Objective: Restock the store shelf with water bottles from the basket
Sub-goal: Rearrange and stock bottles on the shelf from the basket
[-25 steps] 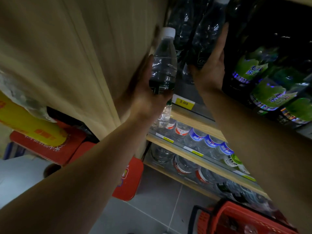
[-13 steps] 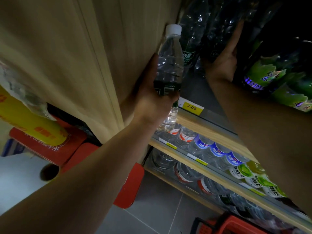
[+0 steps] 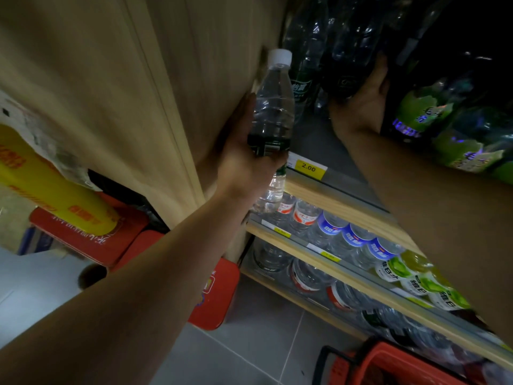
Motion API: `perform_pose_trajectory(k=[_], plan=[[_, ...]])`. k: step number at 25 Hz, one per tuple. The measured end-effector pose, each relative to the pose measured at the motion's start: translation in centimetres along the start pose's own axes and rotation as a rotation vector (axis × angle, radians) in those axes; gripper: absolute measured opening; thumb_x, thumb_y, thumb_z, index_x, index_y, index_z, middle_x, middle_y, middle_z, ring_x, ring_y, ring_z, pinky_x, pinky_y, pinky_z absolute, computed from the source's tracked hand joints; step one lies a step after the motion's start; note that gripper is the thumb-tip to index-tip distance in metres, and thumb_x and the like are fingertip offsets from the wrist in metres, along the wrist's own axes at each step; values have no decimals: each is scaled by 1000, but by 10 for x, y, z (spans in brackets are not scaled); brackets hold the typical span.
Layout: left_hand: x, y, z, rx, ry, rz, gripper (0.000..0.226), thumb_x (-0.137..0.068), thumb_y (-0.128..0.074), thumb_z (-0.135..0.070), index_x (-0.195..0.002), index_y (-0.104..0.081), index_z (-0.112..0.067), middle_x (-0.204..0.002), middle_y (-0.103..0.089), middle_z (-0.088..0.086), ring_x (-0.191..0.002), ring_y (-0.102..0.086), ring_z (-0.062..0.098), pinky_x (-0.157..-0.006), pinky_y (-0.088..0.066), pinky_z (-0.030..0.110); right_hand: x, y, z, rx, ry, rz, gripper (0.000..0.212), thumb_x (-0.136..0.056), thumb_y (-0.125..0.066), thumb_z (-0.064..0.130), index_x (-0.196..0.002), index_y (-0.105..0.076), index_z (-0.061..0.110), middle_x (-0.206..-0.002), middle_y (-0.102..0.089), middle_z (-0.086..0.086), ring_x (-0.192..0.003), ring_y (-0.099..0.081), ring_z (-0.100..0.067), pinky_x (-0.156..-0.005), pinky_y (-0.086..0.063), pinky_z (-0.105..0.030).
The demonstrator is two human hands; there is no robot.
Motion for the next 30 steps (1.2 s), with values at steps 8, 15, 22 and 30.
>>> perform_pose_trajectory(k=[8, 15, 22, 30], plan=[[4, -15, -49, -84, -182, 68, 71, -65, -83, -4, -127, -53, -21, -98, -65, -18, -89, -61, -15, -73, -50, 11, 75, 34, 53, -559, 57, 390, 29, -91, -63, 28, -120, -62, 26, -103, -72, 13, -100, -66, 0, -95, -53, -36], [-4, -44, -60, -31, -247, 238, 94, -66, -81, -20, -149, -38, -23, -123, -68, -7, -111, -65, 8, -92, -56, 40, 69, 81, 59, -721, 101, 342, 65, -74, -76, 7, -134, -51, 6, -118, -69, -12, -109, -67, -24, -92, -54, -53], [-4, -35, -35, -590, -337, 203, 94, -77, -73, -53, -153, -31, -19, -151, -46, 4, -138, -43, 17, -114, -30, 21, 40, 109, 43, -602, 97, 12, 61, -70, -76, 14, -127, -56, 4, -111, -71, 0, -104, -67, -10, -93, -55, -37], [-13, -51, -14, -844, -368, 241, 99, -71, -51, -72, -154, -27, -25, -156, -37, 4, -141, -35, 34, -110, -36, 46, 31, 64, 30, -329, 105, 98, 74, -72, -72, 34, -141, -47, 23, -115, -63, 21, -110, -59, 0, -96, -50, -27]])
Point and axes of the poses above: each hand's wrist, its own x-axis away from the middle knuckle, its own y-axis out of the back of the hand, z = x × y, the point moved 8 cm from there along -x, towards the middle knuckle
